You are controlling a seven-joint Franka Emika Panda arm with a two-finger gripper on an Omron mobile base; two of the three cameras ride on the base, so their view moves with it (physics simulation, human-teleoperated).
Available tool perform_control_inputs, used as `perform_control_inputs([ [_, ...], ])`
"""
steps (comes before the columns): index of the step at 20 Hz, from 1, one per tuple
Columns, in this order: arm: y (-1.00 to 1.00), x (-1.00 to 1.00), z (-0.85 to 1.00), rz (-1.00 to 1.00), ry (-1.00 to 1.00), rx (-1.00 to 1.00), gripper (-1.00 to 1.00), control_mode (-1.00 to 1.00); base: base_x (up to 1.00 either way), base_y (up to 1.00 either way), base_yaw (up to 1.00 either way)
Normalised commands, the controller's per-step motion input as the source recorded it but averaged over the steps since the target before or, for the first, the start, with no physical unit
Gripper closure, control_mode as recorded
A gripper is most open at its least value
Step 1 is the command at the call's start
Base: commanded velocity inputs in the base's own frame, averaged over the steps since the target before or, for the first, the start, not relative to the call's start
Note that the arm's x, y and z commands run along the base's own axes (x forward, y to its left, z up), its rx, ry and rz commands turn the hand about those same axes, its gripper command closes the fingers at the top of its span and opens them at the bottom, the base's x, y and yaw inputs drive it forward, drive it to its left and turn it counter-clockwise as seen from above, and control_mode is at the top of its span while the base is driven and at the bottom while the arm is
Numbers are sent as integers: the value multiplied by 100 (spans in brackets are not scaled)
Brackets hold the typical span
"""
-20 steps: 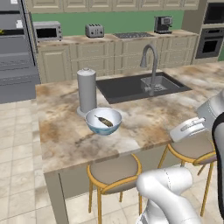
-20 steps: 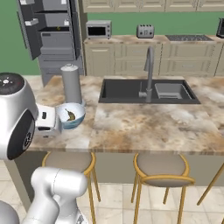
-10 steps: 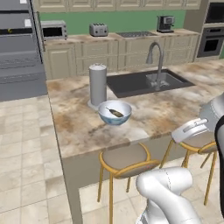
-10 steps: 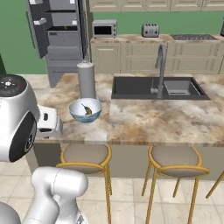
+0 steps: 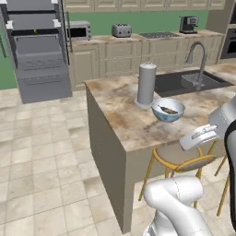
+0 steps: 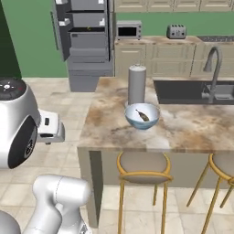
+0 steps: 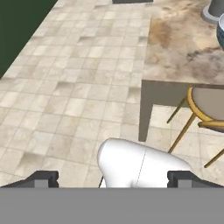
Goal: Retrieve the banana and pear from the fridge and place them into the bowl on the dining table.
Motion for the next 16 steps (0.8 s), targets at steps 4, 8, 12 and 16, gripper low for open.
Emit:
perform_control_inputs([
  [4,0,0,0,0,0,0,-100,100,0,100,1],
  [8,0,0,0,0,0,0,-100,100,1,100,2],
  [12,0,0,0,0,0,0,-100,100,33,86,4],
  [16,0,0,0,0,0,0,-100,100,90,23,3],
])
